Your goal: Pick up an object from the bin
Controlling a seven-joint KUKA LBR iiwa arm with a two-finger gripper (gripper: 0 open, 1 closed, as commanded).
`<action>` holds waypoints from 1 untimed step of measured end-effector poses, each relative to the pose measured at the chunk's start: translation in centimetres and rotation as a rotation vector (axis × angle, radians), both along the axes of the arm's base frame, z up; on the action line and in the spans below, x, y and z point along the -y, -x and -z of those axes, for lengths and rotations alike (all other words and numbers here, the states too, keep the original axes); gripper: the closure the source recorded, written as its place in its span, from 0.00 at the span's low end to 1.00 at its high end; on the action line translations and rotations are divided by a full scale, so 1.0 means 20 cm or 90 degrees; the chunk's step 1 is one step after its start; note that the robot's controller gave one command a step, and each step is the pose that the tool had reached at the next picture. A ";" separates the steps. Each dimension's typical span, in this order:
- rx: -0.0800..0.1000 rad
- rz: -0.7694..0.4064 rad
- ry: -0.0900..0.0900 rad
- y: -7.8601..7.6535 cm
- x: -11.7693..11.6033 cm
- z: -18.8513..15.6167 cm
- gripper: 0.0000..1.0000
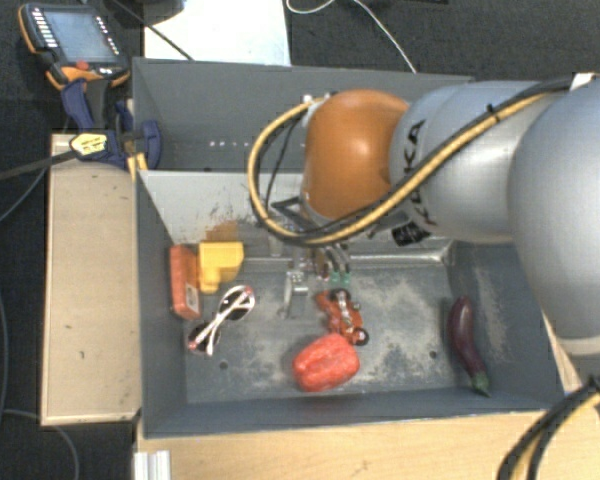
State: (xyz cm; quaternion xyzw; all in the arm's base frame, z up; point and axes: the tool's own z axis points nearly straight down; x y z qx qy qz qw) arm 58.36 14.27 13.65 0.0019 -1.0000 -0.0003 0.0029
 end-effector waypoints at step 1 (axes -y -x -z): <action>0.005 0.004 -0.001 -0.01 0.00 -0.02 0.00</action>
Offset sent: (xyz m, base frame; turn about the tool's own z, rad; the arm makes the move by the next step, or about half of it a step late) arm -0.0122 0.0993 -0.0665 -0.4659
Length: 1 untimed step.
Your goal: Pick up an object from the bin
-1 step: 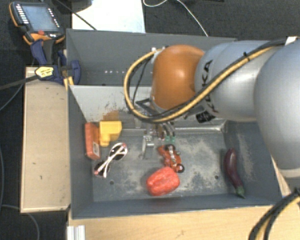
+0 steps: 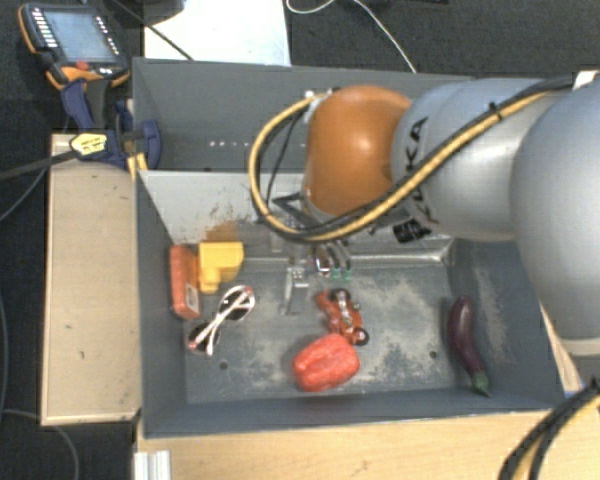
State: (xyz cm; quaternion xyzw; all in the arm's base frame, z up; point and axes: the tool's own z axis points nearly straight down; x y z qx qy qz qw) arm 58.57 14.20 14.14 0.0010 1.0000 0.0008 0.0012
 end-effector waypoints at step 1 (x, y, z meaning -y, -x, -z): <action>0.005 -0.303 -0.005 0.06 -0.53 0.32 0.00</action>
Offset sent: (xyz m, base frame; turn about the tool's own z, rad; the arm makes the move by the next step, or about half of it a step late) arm -0.0260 0.0704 -0.0036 -0.5020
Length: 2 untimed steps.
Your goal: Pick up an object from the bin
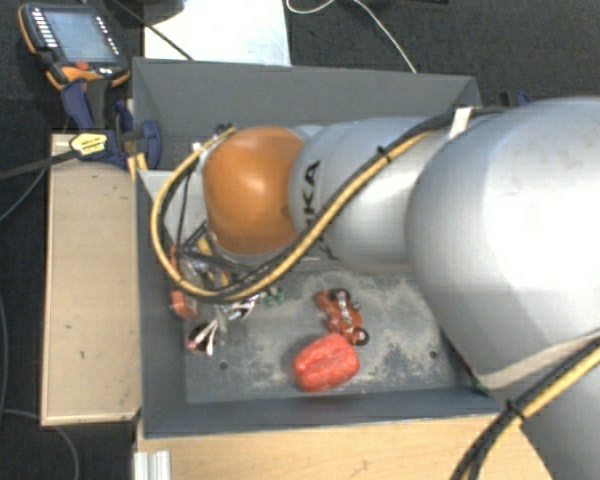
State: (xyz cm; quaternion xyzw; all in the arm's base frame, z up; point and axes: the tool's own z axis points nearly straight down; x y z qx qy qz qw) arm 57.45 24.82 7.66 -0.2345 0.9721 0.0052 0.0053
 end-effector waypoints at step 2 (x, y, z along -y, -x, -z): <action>0.004 0.003 -0.001 -0.01 0.01 -0.01 0.00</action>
Offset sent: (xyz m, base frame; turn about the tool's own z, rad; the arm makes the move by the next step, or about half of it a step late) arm 0.0000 0.0000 0.0000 0.0000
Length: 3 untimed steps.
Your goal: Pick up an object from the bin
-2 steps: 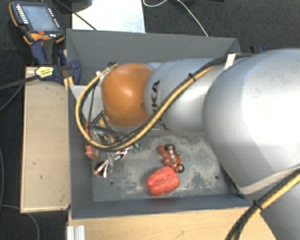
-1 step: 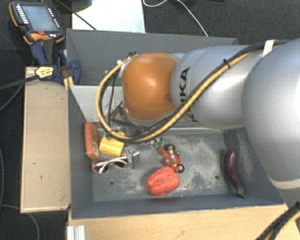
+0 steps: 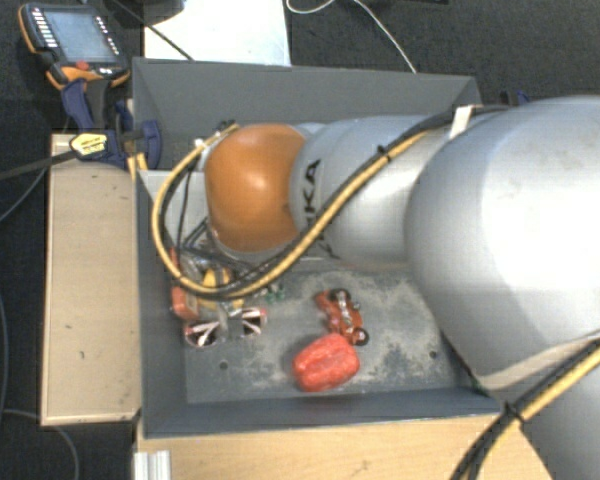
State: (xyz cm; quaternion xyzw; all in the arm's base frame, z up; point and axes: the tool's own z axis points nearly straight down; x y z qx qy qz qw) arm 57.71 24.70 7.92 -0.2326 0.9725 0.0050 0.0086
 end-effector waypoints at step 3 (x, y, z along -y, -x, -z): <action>0.001 0.001 -0.001 0.00 0.00 -0.01 1.00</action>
Offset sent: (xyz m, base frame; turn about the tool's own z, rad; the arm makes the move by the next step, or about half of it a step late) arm 0.0000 0.0000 0.0000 0.0000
